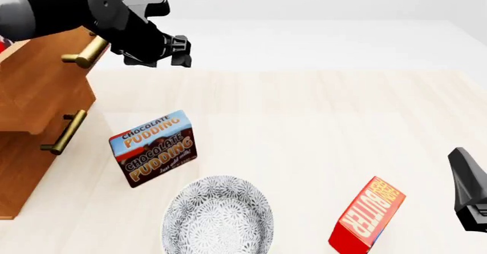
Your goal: Put the butter at the front in the top drawer of the cabinet and close it.
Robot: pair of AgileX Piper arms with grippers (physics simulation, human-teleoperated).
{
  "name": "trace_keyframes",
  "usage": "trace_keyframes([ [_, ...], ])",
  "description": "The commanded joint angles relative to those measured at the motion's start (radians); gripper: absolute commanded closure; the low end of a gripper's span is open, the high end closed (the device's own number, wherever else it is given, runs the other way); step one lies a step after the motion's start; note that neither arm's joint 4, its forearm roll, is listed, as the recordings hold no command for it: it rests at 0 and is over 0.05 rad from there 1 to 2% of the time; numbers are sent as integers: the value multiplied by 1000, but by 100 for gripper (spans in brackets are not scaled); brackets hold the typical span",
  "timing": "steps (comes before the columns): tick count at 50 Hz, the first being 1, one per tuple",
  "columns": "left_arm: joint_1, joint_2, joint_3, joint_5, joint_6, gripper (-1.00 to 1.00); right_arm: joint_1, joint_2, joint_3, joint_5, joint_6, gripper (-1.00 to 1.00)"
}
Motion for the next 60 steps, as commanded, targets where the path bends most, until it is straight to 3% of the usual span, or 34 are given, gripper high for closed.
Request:
trace_keyframes([
  [1, 53, -37, 21, 10, 21, -100, 0, 0, 1, -1, 0, -100],
  [60, 253, -197, 170, 21, 50, -100, 0, 0, 1, -1, 0, -100],
])
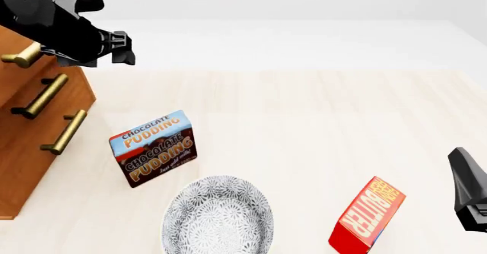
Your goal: Put the butter at the front in the top drawer of the cabinet and close it.
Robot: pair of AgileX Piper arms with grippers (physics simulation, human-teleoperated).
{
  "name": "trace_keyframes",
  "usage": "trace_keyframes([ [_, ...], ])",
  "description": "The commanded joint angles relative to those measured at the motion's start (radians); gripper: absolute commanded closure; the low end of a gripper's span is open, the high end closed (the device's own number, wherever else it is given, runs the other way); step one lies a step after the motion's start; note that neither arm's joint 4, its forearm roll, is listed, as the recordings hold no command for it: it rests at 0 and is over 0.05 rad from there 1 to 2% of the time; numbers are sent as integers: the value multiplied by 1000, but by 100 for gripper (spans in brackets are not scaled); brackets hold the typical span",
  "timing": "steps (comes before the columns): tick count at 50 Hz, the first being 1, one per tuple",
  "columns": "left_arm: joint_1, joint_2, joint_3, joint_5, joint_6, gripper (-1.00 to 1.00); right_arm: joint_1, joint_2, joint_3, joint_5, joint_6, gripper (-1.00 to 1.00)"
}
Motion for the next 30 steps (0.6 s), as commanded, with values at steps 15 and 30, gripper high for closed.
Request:
trace_keyframes([
  [15, 93, -65, 65, 0, 3, -100, 0, 0, 1, -1, 0, -100],
  [30, 154, -106, 90, 0, 3, -100, 0, 0, 1, -1, 0, -100],
])
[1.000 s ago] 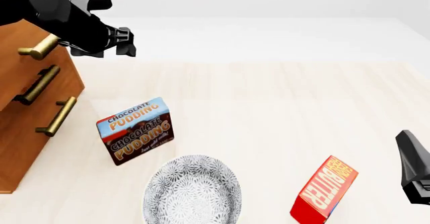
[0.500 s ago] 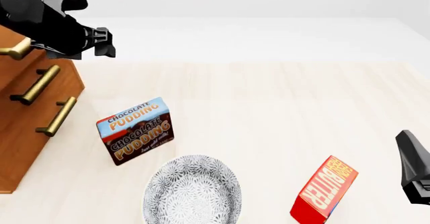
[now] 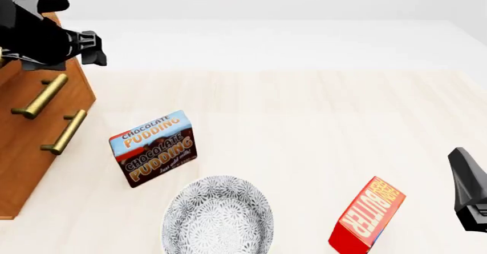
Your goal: Put the butter at the front in the top drawer of the cabinet and close it.
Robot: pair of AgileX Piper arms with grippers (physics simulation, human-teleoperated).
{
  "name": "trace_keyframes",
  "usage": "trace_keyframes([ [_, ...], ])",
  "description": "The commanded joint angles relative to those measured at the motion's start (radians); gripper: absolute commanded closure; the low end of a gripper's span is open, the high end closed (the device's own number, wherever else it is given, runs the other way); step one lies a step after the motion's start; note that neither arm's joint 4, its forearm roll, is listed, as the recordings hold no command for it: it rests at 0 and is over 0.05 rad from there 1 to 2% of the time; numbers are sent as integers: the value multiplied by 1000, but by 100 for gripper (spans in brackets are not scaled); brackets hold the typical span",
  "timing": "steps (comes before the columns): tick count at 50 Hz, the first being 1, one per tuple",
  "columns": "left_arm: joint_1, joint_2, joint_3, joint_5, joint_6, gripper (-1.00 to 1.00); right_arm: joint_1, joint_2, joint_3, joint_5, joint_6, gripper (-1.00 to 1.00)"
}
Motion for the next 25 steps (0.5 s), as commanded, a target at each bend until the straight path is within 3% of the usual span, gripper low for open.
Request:
trace_keyframes([
  [1, 47, -29, 28, -4, 0, -100, 0, 0, 1, -1, 0, -100],
  [20, 154, -94, 68, -18, 24, -100, 0, 0, 1, -1, 0, -100],
  [25, 60, -101, 57, -25, 22, -100, 0, 0, 1, -1, 0, -100],
])
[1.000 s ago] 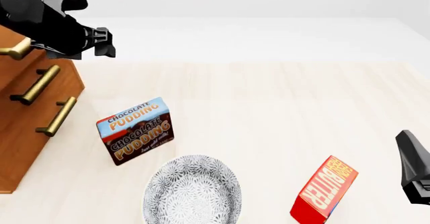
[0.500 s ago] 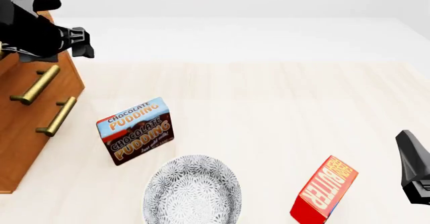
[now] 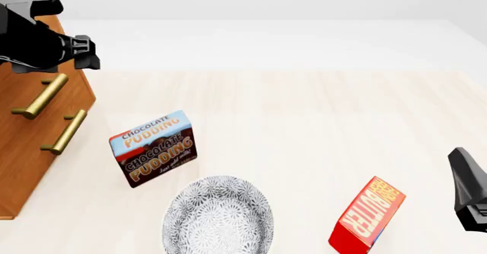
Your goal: Put the butter at the front in the top drawer of the cabinet and close it.
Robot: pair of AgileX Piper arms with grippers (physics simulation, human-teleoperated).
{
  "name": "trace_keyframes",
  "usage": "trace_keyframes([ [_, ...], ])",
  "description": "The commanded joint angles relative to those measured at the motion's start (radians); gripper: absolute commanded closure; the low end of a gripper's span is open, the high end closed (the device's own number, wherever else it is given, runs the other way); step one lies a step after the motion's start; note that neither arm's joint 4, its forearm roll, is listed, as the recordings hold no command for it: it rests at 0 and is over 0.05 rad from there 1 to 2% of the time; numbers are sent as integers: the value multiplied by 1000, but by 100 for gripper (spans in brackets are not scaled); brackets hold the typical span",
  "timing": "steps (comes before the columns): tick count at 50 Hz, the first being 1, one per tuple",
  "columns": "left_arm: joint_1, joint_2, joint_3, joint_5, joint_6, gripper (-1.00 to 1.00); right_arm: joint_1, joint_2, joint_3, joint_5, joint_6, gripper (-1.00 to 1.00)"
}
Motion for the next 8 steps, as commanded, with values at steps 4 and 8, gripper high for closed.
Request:
trace_keyframes([
  [4, 19, -70, 13, -5, 0, -100, 0, 0, 1, -1, 0, -100],
  [8, -20, -71, 10, -5, 0, -100, 0, 0, 1, -1, 0, -100],
])
